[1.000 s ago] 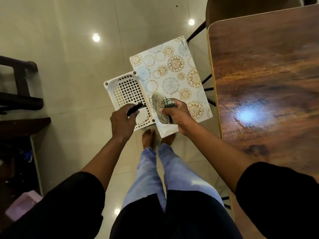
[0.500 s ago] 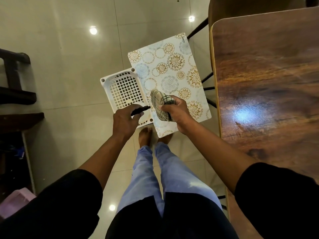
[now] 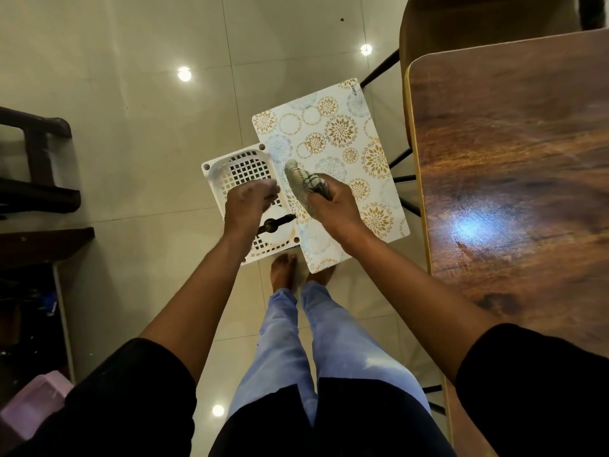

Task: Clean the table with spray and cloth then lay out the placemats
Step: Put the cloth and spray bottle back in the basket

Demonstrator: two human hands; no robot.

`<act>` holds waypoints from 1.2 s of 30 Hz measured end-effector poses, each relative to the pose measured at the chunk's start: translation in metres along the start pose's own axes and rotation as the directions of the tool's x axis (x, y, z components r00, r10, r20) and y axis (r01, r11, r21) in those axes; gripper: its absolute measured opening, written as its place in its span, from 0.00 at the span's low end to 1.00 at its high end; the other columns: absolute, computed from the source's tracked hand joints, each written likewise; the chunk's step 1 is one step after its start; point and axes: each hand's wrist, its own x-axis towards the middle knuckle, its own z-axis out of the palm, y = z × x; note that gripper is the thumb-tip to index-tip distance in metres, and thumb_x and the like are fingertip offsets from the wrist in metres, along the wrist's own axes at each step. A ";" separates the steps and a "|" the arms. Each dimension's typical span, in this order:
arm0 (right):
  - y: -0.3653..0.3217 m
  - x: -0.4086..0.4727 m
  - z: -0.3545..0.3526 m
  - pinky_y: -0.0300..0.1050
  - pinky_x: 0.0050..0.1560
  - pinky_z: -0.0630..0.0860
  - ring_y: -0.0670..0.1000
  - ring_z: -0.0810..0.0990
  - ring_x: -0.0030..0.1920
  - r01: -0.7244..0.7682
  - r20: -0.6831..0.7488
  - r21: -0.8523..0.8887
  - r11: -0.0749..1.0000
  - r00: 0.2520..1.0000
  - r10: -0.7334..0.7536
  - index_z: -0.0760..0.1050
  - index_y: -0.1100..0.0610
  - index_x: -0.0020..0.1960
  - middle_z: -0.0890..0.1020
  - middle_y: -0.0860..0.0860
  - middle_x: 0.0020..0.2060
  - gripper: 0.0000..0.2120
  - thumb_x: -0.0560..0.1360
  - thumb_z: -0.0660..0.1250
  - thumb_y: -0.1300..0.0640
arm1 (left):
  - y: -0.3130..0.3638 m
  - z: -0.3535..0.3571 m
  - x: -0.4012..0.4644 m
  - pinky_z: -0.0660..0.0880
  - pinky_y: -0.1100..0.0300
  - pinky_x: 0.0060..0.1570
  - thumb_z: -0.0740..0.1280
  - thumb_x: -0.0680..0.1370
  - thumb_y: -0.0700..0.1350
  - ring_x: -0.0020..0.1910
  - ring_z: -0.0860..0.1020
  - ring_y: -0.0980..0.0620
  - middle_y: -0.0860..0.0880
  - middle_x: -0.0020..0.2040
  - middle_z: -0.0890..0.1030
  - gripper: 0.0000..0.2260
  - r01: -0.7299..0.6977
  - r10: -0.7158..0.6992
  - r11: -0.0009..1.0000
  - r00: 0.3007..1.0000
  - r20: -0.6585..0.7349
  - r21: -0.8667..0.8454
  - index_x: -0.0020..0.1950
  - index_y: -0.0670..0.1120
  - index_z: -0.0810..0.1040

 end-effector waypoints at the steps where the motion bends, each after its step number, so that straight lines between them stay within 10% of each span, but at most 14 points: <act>1: -0.004 0.000 0.004 0.55 0.53 0.80 0.53 0.83 0.52 0.058 0.015 -0.079 0.995 0.998 -0.057 0.80 0.51 0.64 0.85 0.50 0.51 0.16 0.78 0.64 0.59 | 0.012 0.002 0.003 0.84 0.49 0.64 0.67 0.87 0.51 0.53 0.88 0.48 0.45 0.54 0.90 0.14 0.089 -0.085 0.991 0.995 0.045 -0.101 0.59 0.44 0.87; 4: -0.014 0.000 0.019 0.53 0.62 0.77 0.51 0.79 0.63 0.282 0.084 -0.260 0.924 0.959 -0.269 0.76 0.52 0.71 0.82 0.50 0.64 0.22 0.78 0.61 0.62 | 0.036 0.002 0.009 0.86 0.49 0.52 0.66 0.86 0.62 0.49 0.89 0.46 0.42 0.54 0.90 0.24 0.209 -0.156 0.939 0.967 0.202 -0.274 0.66 0.41 0.84; 11: -0.022 0.006 0.034 0.57 0.79 0.54 0.59 0.58 0.80 0.550 0.366 -0.494 0.673 0.834 -0.414 0.71 0.54 0.76 0.66 0.55 0.79 0.29 0.74 0.59 0.56 | 0.038 -0.017 0.031 0.84 0.44 0.53 0.71 0.85 0.38 0.43 0.86 0.41 0.37 0.51 0.85 0.04 0.118 -0.105 0.887 0.993 0.054 -0.447 0.54 0.37 0.84; 17: -0.043 0.032 0.029 0.51 0.77 0.61 0.50 0.62 0.79 0.235 0.100 -0.312 0.920 0.972 -0.214 0.64 0.51 0.80 0.66 0.51 0.79 0.31 0.79 0.68 0.47 | 0.035 -0.039 0.030 0.88 0.46 0.47 0.67 0.88 0.41 0.51 0.90 0.40 0.35 0.60 0.87 0.15 0.133 -0.100 0.791 0.991 0.088 -0.597 0.71 0.33 0.80; 23: -0.044 0.089 0.035 0.59 0.63 0.80 0.61 0.83 0.60 -0.322 0.416 0.271 0.907 0.889 0.191 0.78 0.64 0.66 0.84 0.60 0.59 0.19 0.77 0.73 0.58 | 0.022 -0.052 0.052 0.81 0.37 0.68 0.66 0.88 0.42 0.69 0.83 0.33 0.33 0.70 0.82 0.19 0.152 -0.052 0.807 0.981 0.187 -0.571 0.77 0.34 0.76; 36: 0.015 0.162 0.100 0.49 0.46 0.84 0.55 0.86 0.45 -0.262 0.199 0.034 0.965 0.947 0.250 0.81 0.62 0.53 0.86 0.59 0.48 0.12 0.73 0.72 0.73 | -0.036 -0.056 0.130 0.86 0.57 0.40 0.70 0.86 0.38 0.45 0.87 0.52 0.46 0.53 0.89 0.11 0.193 -0.238 0.936 0.963 -0.127 -0.296 0.68 0.42 0.85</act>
